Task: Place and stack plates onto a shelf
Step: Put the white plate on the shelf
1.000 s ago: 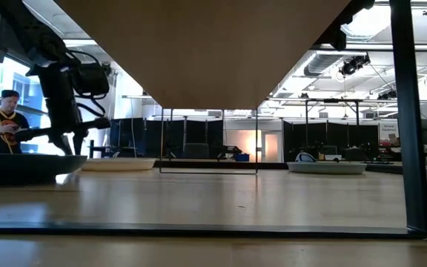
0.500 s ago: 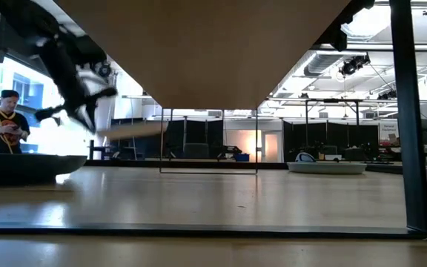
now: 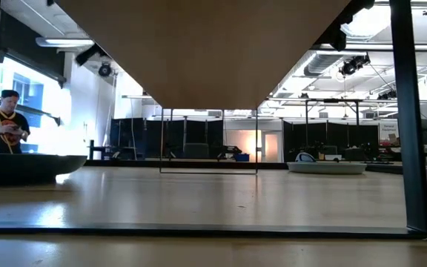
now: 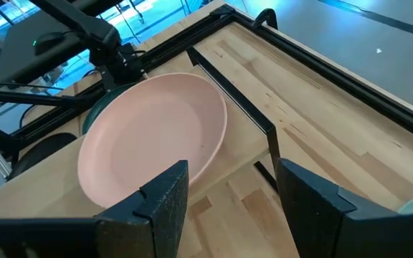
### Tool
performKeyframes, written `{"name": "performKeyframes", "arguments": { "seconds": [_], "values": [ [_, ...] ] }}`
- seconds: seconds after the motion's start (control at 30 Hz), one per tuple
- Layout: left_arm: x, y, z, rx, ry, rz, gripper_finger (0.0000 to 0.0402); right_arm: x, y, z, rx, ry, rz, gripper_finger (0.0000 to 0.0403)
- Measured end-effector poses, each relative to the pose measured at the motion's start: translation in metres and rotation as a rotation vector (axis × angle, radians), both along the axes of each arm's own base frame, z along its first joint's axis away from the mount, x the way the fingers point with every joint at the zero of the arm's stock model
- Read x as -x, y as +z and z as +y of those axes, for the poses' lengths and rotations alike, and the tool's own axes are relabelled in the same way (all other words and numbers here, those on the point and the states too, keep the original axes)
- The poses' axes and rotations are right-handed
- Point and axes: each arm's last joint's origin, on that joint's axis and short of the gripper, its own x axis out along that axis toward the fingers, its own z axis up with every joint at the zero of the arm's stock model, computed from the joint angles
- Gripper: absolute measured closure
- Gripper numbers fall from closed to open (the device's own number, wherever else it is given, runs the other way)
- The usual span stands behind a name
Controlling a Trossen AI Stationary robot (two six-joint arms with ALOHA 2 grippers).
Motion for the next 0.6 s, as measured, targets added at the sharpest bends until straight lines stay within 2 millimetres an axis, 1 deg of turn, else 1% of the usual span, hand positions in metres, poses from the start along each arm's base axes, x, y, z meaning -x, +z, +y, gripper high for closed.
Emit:
{"name": "performKeyframes", "arguments": {
  "seconds": [0.1,0.17,0.37,0.5,0.6],
  "values": [
    [-0.019,0.019,-0.015,-0.010,-0.127,0.027,0.0401,0.000,0.000,0.000,0.005,0.002,0.001,0.0210],
    [-0.031,0.029,-0.028,0.003,-0.211,0.054,0.0401,0.000,0.000,0.000,0.005,0.002,0.001,0.0210],
    [-0.063,0.058,-0.077,-0.007,-0.512,0.068,0.0401,0.000,0.001,-0.001,0.014,-0.012,-0.003,0.0210],
    [-0.083,0.068,-0.106,-0.054,-0.656,0.094,0.0402,-0.001,0.003,-0.002,0.021,-0.040,-0.033,0.0210],
    [-0.095,0.065,-0.124,-0.100,-0.747,0.184,0.0401,-0.003,0.008,-0.002,0.004,-0.053,-0.094,0.0210]
  ]
}}
